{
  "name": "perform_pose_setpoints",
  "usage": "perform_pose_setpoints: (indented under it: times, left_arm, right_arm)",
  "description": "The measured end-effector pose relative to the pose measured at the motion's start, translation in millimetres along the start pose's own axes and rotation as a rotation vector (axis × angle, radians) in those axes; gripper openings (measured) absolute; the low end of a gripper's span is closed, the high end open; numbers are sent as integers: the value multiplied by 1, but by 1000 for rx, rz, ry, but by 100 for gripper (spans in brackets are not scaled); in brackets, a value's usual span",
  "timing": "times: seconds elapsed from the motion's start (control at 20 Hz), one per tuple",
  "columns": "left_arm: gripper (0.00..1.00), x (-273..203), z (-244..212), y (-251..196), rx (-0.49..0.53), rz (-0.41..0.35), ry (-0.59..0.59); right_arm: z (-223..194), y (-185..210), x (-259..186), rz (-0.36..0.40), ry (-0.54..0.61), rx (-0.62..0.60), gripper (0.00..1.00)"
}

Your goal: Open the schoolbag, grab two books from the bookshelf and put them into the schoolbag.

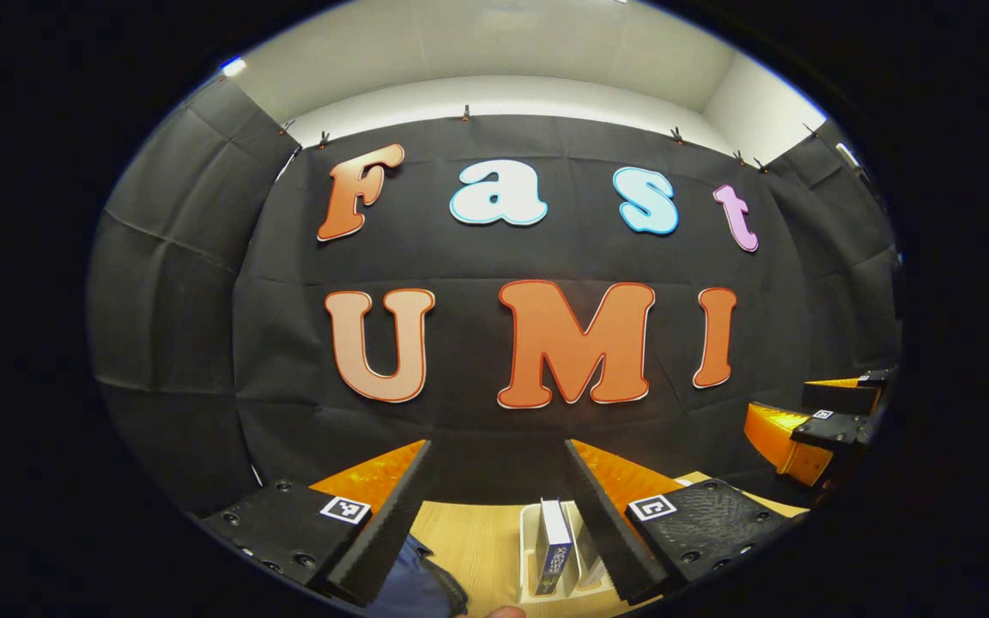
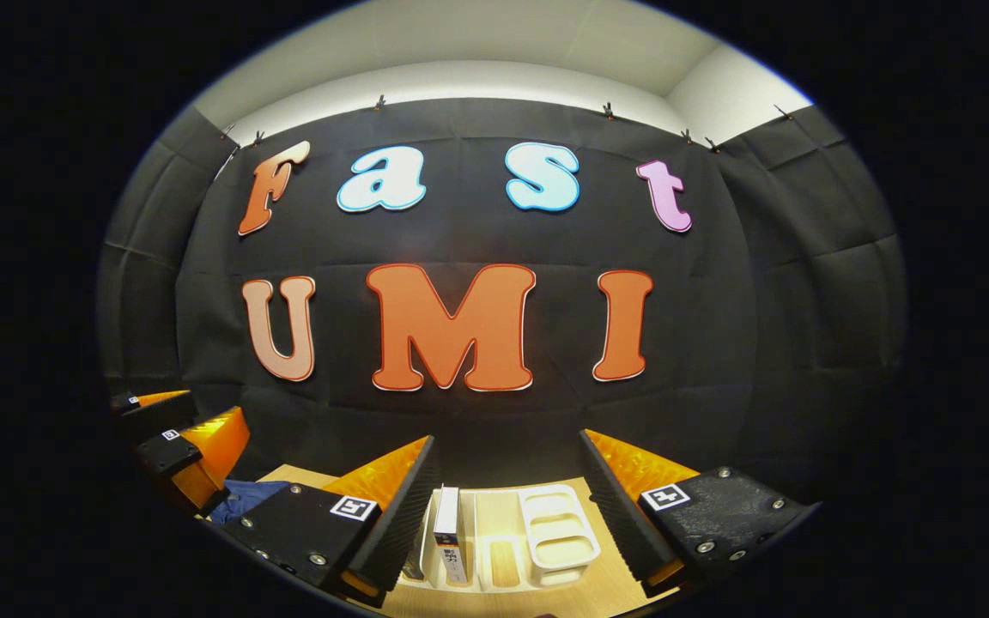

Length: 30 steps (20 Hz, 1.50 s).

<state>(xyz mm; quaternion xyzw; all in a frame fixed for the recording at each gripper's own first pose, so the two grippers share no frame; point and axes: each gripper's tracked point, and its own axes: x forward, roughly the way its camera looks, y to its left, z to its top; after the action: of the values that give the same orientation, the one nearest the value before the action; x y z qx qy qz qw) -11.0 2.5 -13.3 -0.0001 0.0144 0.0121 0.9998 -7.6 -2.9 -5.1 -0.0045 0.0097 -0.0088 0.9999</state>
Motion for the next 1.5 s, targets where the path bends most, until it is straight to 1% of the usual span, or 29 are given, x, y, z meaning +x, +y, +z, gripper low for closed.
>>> perform_pose_setpoints:
  times: [0.05,0.4,0.45,0.5,0.55,0.65,0.7,0.75,0.8,0.85,0.9,0.95,1.0,1.3,1.5]
  left_arm:
    - [96,-2,-3,1,2,2,0]
    - [97,-8,-10,9,3,17,6]
    - [93,-9,-11,10,3,20,8]
    - [93,-9,-10,11,2,22,6]
    - [96,-9,-9,11,4,23,5]
    - [96,-9,-12,11,7,24,6]
    - [93,-9,-13,10,8,22,8]
    - [93,-8,-13,11,8,21,11]
    - [96,-7,-13,10,8,21,12]
    - [93,-8,-14,11,7,21,11]
    - [93,-7,-15,11,7,21,12]
    - [96,-7,-15,12,7,21,13]
    - [93,-6,-17,12,7,21,14]
    - [93,-6,-17,10,6,13,13]
    - [93,-6,-19,11,7,13,15]
  right_arm:
    - [-2,0,-1,2,5,1,96]
    - [-5,4,-1,11,13,-1,96]
    - [-7,5,-1,14,16,0,96]
    - [-7,7,-1,16,18,0,96]
    - [-8,8,-1,18,22,1,96]
    - [-8,9,-1,22,22,-1,96]
    - [-8,10,-1,24,20,-2,96]
    - [-8,11,-1,24,20,-2,96]
    - [-8,11,-1,27,22,-2,96]
    - [-9,12,0,28,23,-1,96]
    - [-10,13,0,30,23,-1,96]
    - [-9,13,0,31,23,-1,96]
    - [-9,13,0,31,23,-3,96]
    - [-10,19,0,40,24,-11,96]
    - [-12,16,0,27,34,-25,96]
